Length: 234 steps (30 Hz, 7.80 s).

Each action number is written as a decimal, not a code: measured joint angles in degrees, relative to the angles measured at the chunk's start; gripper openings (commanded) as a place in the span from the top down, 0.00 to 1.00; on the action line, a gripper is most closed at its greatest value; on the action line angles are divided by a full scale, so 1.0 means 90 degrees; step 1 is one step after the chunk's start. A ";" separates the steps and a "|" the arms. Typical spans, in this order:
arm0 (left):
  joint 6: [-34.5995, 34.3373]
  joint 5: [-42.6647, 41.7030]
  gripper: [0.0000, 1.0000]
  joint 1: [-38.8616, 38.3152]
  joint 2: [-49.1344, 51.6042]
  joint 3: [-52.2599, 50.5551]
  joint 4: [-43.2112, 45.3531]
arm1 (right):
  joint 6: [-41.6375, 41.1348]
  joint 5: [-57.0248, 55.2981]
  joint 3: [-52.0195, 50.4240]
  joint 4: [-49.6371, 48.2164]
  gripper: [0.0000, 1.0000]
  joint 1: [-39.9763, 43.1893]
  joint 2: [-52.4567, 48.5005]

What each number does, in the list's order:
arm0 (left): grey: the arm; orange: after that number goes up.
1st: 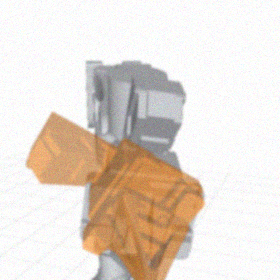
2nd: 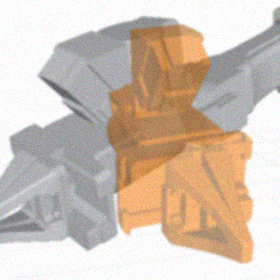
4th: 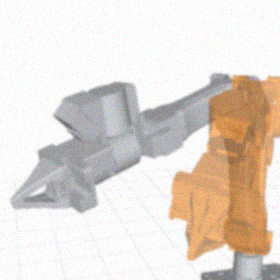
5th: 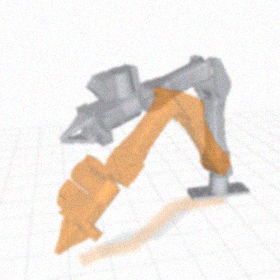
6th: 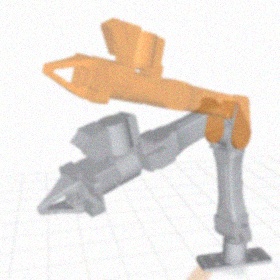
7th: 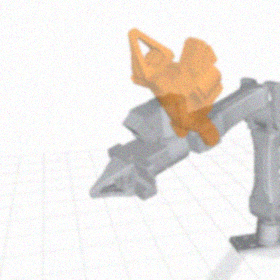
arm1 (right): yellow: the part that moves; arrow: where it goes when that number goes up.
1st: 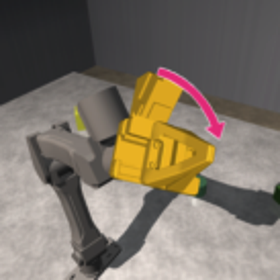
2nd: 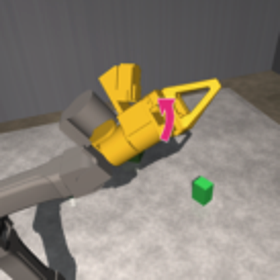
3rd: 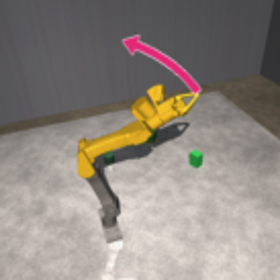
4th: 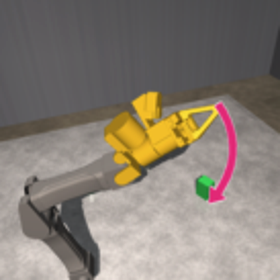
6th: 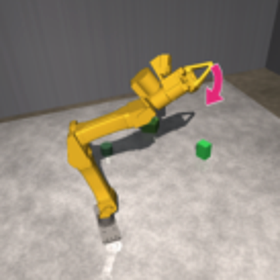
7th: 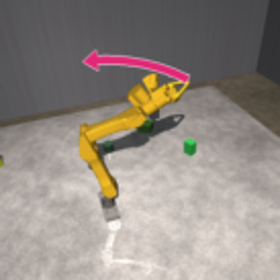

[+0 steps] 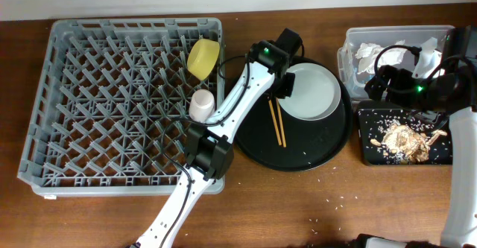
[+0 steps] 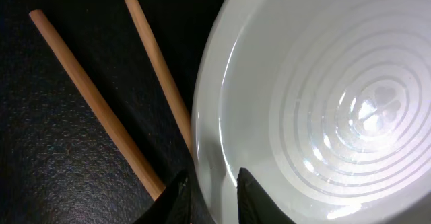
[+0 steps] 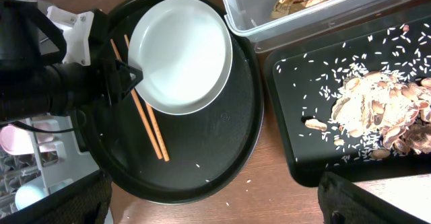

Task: Sort waste into correct bins and load items into the dishwasher rack
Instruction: 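Grasp the white plate edge with the left gripper, then lift the white plate and carry it toward the rack, then stand the white plate upright at the rack's rear with left gripper, then reach left gripper to the chopsticks on the black tray and grasp one, then carry the chopstick to the rack and drop it in with left gripper, then reach left gripper back to the remaining chopstick and grasp it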

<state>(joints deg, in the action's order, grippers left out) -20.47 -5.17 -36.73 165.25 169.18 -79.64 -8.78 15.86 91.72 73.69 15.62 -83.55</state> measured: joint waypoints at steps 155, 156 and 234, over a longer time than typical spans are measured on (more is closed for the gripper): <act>-0.1766 0.0590 0.43 0.0019 -0.1940 -0.3191 0.0515 | 0.0005 0.0000 0.0000 0.0002 0.02 0.0000 -0.0005; -0.1979 0.0644 0.43 0.0019 -0.1916 -0.3191 0.0517 | 0.0002 -0.0002 0.0000 0.0000 0.02 0.0000 -0.0005; 0.0707 0.2577 0.88 0.2140 -0.6433 -0.8563 0.1372 | 0.0005 0.0000 0.0000 -0.0007 0.02 0.0000 -0.0010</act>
<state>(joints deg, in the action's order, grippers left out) -14.11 18.02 -17.47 107.35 92.12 -67.29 -8.73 15.86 91.72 73.63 15.62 -83.64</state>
